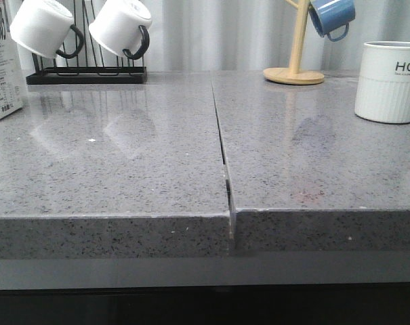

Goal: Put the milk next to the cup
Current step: 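Grasp the white HOME mug by its handle with the right gripper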

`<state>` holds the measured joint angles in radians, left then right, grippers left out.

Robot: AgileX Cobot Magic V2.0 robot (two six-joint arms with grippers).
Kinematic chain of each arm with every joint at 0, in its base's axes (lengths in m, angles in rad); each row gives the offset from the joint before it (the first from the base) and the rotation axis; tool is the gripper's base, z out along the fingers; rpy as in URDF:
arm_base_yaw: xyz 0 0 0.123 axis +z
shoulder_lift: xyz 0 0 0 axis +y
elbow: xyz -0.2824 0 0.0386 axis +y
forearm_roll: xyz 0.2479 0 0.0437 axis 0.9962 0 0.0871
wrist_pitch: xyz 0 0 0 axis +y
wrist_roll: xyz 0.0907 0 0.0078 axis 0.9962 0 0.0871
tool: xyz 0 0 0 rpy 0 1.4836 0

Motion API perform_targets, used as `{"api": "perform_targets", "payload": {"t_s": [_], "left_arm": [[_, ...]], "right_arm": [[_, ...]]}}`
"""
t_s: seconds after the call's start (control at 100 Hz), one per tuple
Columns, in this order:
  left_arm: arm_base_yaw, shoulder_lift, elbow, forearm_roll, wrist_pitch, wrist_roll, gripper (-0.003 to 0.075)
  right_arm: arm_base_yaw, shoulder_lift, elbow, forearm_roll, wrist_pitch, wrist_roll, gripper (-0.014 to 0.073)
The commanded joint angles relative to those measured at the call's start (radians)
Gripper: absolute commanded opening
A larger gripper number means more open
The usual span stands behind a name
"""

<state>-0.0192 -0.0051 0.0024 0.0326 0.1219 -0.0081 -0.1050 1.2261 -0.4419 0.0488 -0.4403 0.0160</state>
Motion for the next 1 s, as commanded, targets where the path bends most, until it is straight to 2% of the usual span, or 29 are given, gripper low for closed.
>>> {"api": "perform_targets", "payload": {"t_s": [0.0,0.45,0.63,0.7,0.81,0.99], "left_arm": [[-0.006,-0.032,0.040,-0.001,-0.081,-0.003,-0.0021],[-0.006,-0.032,0.040,-0.001,-0.081,-0.003,-0.0021],[-0.006,-0.032,0.040,-0.001,-0.081,-0.003,-0.0021],[-0.006,-0.032,0.040,-0.001,-0.081,-0.003,-0.0021],[-0.006,-0.032,0.040,-0.001,-0.081,-0.003,-0.0021],[-0.006,-0.032,0.040,-0.001,-0.081,-0.003,-0.0021]], "right_arm": [[-0.011,0.068,-0.067,-0.009,-0.137,-0.008,0.0328],[-0.008,0.337,-0.311,-0.067,-0.162,0.012,0.0328],[-0.008,0.440,-0.407,-0.093,-0.172,0.100,0.0322],[-0.008,0.465,-0.437,-0.093,-0.170,0.105,0.0225],[-0.007,0.475,-0.453,-0.093,-0.167,0.106,-0.0079],[0.002,0.448,-0.453,-0.093,-0.128,0.127,-0.0069]]}}
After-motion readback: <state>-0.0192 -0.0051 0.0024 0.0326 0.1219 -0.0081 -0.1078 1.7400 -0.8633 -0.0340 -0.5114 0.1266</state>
